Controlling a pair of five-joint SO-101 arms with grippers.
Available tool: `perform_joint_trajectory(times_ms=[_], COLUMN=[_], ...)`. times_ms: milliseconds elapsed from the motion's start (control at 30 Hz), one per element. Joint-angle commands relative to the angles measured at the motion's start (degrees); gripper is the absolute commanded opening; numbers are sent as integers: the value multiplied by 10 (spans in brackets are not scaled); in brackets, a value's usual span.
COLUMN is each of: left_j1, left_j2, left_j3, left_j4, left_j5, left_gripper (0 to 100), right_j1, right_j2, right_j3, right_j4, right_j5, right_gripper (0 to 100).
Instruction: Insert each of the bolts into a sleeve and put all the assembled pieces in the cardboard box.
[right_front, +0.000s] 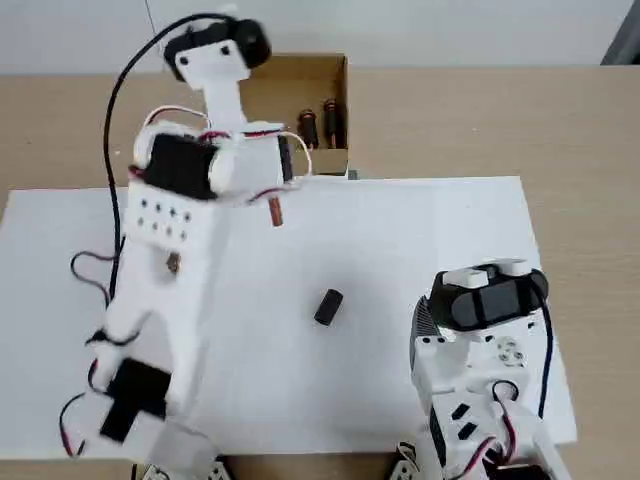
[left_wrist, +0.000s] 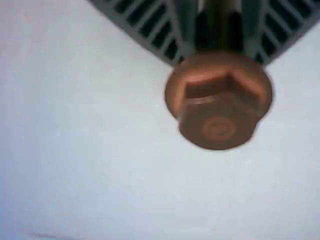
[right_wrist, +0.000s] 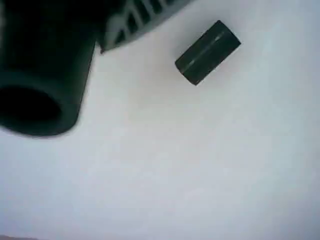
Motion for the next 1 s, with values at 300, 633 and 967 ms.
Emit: perform_joint_trajectory(times_ms=[300, 633, 967], left_j1=[3, -44, -69], left_j2=[-102, -136, -231], left_j3=[-29, -29, 44], left_j4=[4, 2, 1], left_j5=[-108, -187, -225], left_gripper=[6, 6, 6], right_j1=[-54, -54, -55], right_j2=[0, 0, 0], right_j3=[78, 176, 241], right_j4=[-90, -230, -303], right_j5=[25, 26, 36], right_gripper=[3, 3, 3])
